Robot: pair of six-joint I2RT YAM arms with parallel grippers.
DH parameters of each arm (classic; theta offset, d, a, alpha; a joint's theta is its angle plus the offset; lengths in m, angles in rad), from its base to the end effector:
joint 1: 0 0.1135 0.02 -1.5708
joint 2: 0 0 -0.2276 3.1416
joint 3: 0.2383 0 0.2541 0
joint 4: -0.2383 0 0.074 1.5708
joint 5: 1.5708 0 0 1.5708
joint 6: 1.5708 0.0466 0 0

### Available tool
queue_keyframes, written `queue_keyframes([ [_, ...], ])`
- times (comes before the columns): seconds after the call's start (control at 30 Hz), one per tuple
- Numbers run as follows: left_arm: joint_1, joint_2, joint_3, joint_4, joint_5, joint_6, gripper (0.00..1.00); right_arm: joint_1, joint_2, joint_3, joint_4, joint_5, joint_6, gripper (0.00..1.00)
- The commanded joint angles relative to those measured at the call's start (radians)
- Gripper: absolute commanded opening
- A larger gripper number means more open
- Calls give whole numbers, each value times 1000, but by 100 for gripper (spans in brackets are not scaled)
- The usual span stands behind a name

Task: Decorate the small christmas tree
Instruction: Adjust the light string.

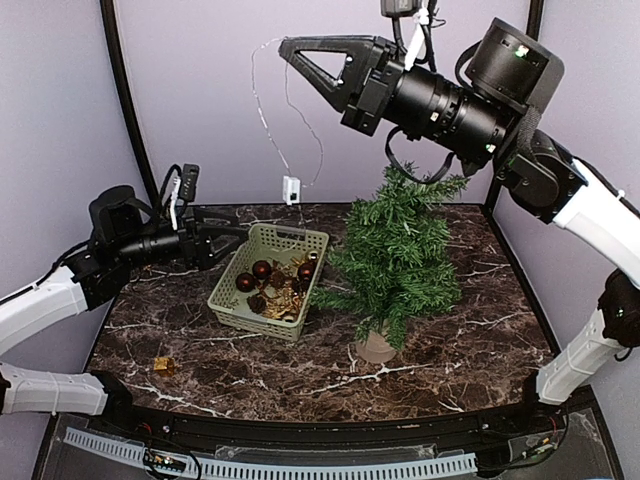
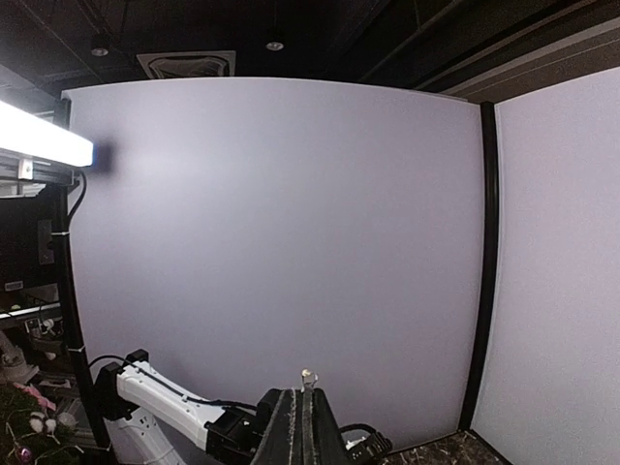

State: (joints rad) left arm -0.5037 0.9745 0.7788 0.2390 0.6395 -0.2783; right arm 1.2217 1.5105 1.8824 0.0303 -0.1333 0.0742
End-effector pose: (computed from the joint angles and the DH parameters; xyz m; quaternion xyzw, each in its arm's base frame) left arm 0.2120 -0.1486 0.3175 0.2994 0.6269 -0.4623 0.5510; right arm 0.1054 0.3076 0.5333 -0.3454 0.4321 0.5316 0.6414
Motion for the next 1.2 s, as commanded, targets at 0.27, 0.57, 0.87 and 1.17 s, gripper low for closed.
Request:
queue_keyframes([
  [0.27,-224,42,-15,195,-61,29,88,10,-114,-158,-52,-160,87,0],
  [0.57,-295,64,53,-61,-552,-33,90,10,-161,-222,-48,-172,87,0],
  [0.87,-295,107,-32,-11,-466,-436,82,10,-188,-262,-35,-172,78,0],
  [1.17,-295,204,-37,115,-367,-511,73,10,-202,-277,-35,-173,75,0],
])
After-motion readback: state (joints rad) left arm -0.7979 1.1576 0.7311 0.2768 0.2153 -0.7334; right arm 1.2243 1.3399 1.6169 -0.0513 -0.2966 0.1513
